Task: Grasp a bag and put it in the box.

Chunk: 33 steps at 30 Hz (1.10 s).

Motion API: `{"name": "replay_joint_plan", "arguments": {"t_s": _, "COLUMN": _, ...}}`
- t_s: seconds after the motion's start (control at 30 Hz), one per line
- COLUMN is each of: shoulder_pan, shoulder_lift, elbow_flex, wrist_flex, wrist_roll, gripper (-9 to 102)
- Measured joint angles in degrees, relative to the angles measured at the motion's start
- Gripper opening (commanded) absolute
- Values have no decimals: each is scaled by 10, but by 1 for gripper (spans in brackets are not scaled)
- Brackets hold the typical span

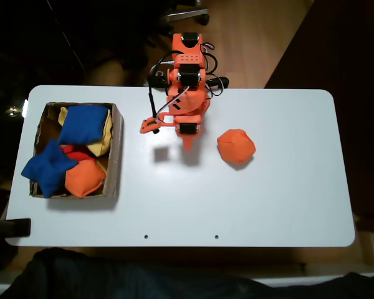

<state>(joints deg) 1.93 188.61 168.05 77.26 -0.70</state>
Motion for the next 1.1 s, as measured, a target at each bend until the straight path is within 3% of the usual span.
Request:
{"name": "replay_joint_plan", "arguments": {"t_s": 0.4, "shoulder_pan": 5, "shoulder_lift": -44, "elbow_flex": -9, "wrist_flex": -31, "wrist_roll": 9, "gripper": 0}}
{"name": "replay_joint_plan", "arguments": {"t_s": 1.1, "shoulder_pan": -47, "shoulder_lift": -307, "elbow_flex": -254, "wrist_flex": -62, "wrist_roll": 8, "gripper": 0}}
